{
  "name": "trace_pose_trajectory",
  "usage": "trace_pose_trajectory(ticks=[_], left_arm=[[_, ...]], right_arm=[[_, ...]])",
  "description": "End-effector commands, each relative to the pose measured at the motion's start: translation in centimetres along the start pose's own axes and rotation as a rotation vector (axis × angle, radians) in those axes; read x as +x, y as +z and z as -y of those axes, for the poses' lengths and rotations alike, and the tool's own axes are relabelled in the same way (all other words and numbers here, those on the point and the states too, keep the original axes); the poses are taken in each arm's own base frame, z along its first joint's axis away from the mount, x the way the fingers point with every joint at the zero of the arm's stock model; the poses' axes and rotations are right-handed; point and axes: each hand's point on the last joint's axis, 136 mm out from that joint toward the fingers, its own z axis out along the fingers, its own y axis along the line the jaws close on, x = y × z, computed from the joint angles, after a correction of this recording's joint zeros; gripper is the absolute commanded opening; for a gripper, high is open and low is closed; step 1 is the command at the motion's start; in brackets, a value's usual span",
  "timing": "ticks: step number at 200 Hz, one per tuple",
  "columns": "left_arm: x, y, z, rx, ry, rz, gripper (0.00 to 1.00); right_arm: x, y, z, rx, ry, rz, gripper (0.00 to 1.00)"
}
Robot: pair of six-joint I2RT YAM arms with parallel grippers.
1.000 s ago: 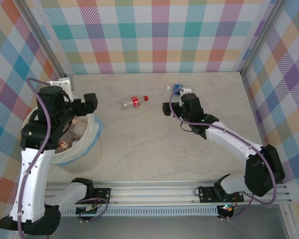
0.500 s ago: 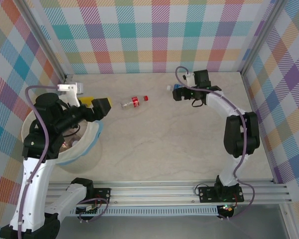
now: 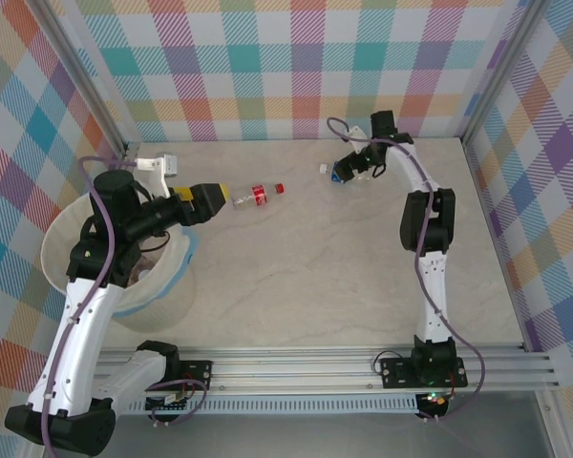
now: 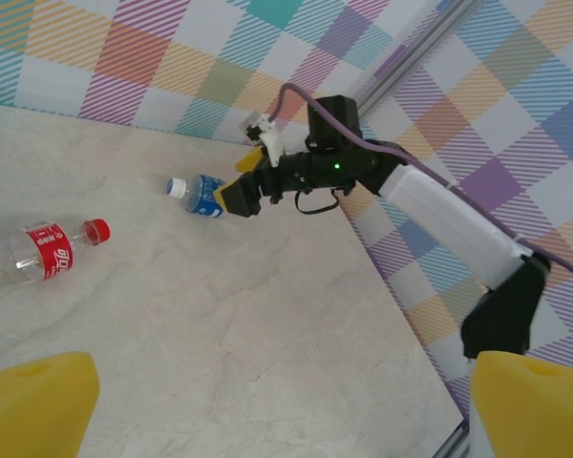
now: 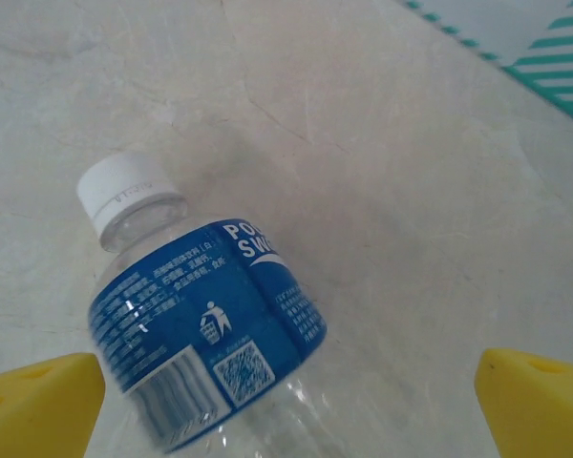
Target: Put the plastic bottles in the bin
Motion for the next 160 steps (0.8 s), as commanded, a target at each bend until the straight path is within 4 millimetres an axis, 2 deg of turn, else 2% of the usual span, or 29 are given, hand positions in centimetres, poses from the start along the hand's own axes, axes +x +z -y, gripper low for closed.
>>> trace_pose_trajectory(ticks=[1, 33, 54, 73, 104, 127, 160], left_arm=[[-0.8, -0.9, 1.5, 0.034, 0.041, 0.038, 1.0], [-0.4, -1.1, 1.2, 0.017, 0.05, 0.038, 1.0], [-0.1, -0.9, 0.9, 0.016, 0.044, 0.031, 1.0], [0.1, -0.6, 0.8, 0.025, 0.044, 0.028, 1.0], [0.4, -0.2, 0.2, 0.013, 0.033, 0.022, 1.0], [0.6, 0.1, -0.4, -0.008, 0.009, 0.016, 1.0], [1.0, 0.7, -1.0, -0.02, -0.03, 0.003, 1.0]], right_arm=[[2.4, 0.4, -2.8, -0.159, -0.024, -0.105, 1.0], [4.4, 1.5, -3.7, -0.179, -0.018, -0.168, 0.99], [4.7, 1.4, -3.9, -0.159, -0.028, -0.191, 0.94], [4.5, 0.9, -3.6, -0.105, -0.038, -0.2, 0.72], [3.6, 0.0, -3.7, -0.027, -0.02, -0.162, 0.57], [2.3, -1.4, -4.5, 0.04, -0.011, -0.066, 0.51], [0.7, -5.3, -6.9, 0.109, 0.012, 0.054, 0.43]])
